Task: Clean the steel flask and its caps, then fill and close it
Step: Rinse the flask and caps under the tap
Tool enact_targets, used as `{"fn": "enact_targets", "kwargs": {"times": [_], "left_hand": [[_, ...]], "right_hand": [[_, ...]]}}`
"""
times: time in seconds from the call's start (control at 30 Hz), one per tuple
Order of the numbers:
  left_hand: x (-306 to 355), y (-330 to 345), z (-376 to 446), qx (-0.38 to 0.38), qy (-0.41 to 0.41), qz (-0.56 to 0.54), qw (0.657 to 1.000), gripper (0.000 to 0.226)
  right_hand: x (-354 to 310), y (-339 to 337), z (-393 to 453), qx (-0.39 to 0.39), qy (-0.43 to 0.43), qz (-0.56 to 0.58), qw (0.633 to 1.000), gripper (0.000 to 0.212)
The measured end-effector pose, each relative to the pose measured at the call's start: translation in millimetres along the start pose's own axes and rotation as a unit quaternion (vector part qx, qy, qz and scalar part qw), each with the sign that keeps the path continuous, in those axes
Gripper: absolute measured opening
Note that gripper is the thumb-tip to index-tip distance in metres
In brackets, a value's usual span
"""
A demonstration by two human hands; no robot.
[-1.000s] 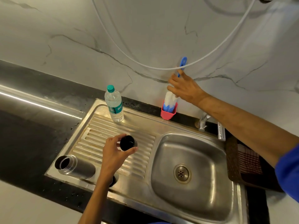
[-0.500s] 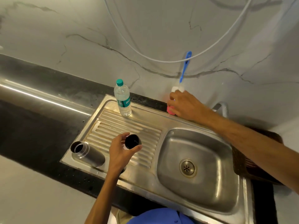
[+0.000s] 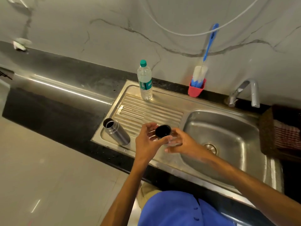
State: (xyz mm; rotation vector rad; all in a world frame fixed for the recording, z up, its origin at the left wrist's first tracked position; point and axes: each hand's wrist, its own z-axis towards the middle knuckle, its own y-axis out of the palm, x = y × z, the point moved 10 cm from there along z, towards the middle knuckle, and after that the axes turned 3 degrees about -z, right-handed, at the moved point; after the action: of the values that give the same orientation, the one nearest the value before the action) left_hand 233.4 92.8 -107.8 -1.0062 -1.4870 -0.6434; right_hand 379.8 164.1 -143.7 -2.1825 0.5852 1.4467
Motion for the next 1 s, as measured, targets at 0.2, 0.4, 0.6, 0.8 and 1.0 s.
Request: {"fn": "enact_targets", "kwargs": {"times": [0.2,0.4,0.6,0.8,1.0], "left_hand": [[-21,-28,-11,-0.083,-0.021,0.008,0.996,0.082],[-86,-130,-18,-0.109,-0.138,0.126,0.976,0.057],[-95,-205,30,-0.047,-0.094,0.160,0.982,0.101],[-82,-177,83,-0.109,-0.003,0.158,0.981,0.108],[-66,-182,103,-0.089,0.013,0.157,0.984,0.065]], "right_hand": [[-21,30,28,0.046,-0.062,-0.151,0.986,0.075],[0,40,64,0.135,-0.008,-0.263,0.955,0.083],[6,75,94,0.184,0.033,-0.246,0.951,0.067],[7,80,92,0.233,0.080,-0.253,0.935,0.068],[5,97,89,0.261,0.100,-0.281,0.918,0.068]]}}
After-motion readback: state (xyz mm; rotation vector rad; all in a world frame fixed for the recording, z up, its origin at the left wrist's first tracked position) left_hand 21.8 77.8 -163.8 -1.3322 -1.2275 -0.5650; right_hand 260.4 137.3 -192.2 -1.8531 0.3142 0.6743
